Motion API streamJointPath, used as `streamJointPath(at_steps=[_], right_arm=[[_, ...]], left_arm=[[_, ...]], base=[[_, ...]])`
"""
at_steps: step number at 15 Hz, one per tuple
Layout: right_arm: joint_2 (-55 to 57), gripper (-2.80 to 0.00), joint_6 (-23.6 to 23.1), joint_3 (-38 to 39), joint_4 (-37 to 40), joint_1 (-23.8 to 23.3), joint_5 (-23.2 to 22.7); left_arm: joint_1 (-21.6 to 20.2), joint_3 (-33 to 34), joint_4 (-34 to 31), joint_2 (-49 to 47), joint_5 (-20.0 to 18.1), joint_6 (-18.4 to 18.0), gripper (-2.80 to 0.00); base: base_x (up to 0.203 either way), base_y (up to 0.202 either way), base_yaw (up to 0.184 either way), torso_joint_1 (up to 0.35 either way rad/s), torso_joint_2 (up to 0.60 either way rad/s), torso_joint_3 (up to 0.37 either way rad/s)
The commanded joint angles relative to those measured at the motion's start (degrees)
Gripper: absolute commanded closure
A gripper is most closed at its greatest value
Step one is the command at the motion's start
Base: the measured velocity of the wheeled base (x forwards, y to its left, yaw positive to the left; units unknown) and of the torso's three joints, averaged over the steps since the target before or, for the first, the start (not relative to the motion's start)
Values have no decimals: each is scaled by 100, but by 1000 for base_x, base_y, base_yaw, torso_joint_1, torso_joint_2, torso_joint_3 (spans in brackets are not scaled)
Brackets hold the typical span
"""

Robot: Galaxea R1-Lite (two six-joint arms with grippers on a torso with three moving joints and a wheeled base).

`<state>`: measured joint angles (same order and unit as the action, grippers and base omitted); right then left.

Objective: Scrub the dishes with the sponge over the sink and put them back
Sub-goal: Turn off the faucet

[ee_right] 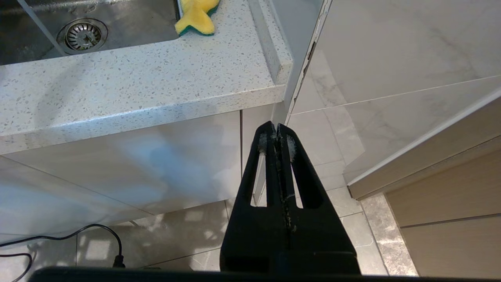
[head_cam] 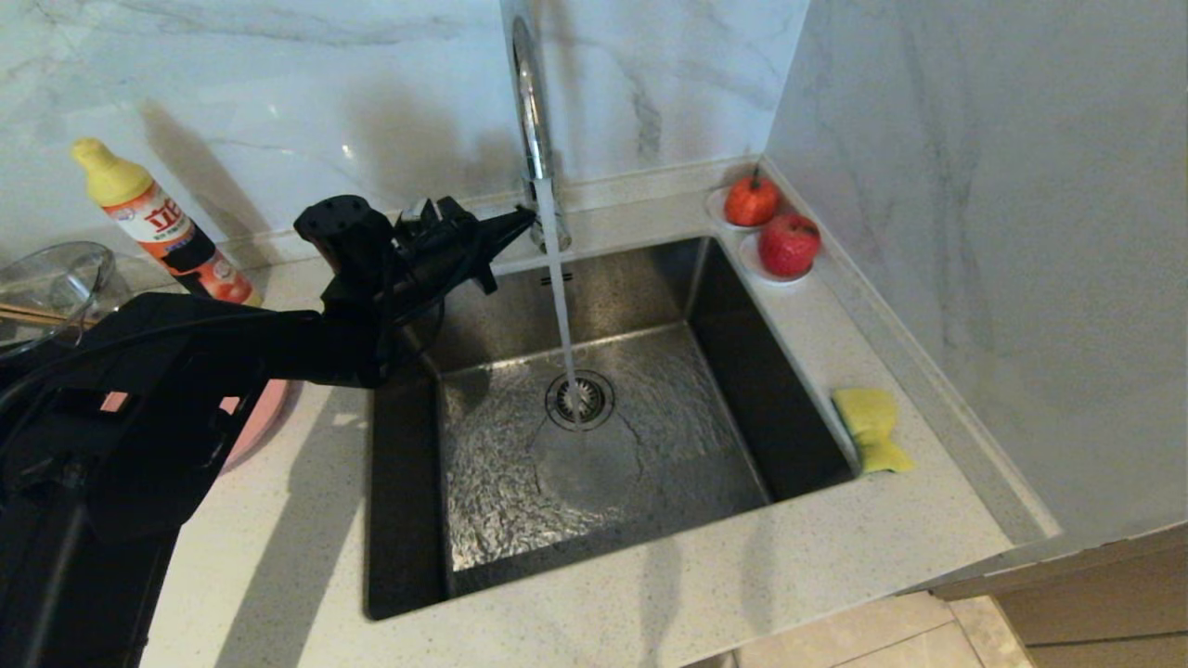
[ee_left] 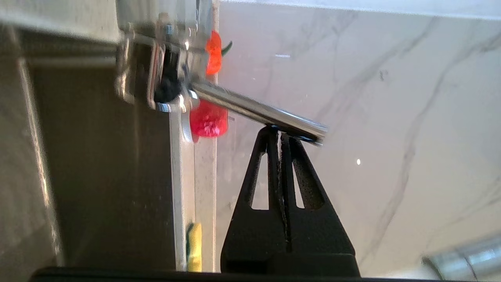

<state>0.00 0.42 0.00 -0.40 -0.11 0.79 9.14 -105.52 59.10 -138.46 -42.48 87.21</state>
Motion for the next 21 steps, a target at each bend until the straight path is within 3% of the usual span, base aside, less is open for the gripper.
streamJointPath(at_steps=[1, 9, 17, 21], right_arm=[[9, 0, 2, 0, 4, 2, 0], [9, 0, 2, 0, -4, 2, 0], [9, 0, 2, 0, -4, 2, 0], [9, 0, 2, 0, -4, 2, 0]], left_arm=[[-7, -484, -192, -288, 39, 50, 0], [-136, -558, -260, -296, 271, 58, 0], [-325, -551, -195, -200, 251, 163, 0], [-300, 279, 432, 289, 131, 167, 0]], base=[[0, 0, 0, 0, 0, 0], [0, 0, 0, 0, 0, 0], [0, 0, 0, 0, 0, 0], [0, 0, 0, 0, 0, 0]])
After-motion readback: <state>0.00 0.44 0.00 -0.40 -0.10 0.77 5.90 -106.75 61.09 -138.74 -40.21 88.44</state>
